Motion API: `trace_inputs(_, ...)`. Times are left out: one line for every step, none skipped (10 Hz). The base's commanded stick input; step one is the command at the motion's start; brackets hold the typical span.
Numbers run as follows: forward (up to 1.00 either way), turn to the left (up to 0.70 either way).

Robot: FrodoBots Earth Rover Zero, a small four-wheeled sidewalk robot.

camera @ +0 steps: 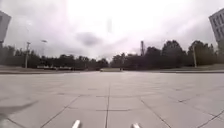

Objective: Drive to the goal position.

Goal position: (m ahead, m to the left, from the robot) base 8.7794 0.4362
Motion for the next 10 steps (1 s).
trace_inputs(0.7,0.0)
trace_inputs(0.7,0.0)
trace_inputs(0.7,0.0)
trace_inputs(0.7,0.0)
trace_inputs(0.7,0.0)
trace_inputs(0.7,0.0)
trace_inputs(0.7,0.0)
trace_inputs(0.7,0.0)
trace_inputs(0.7,0.0)
trace_inputs(0.7,0.0)
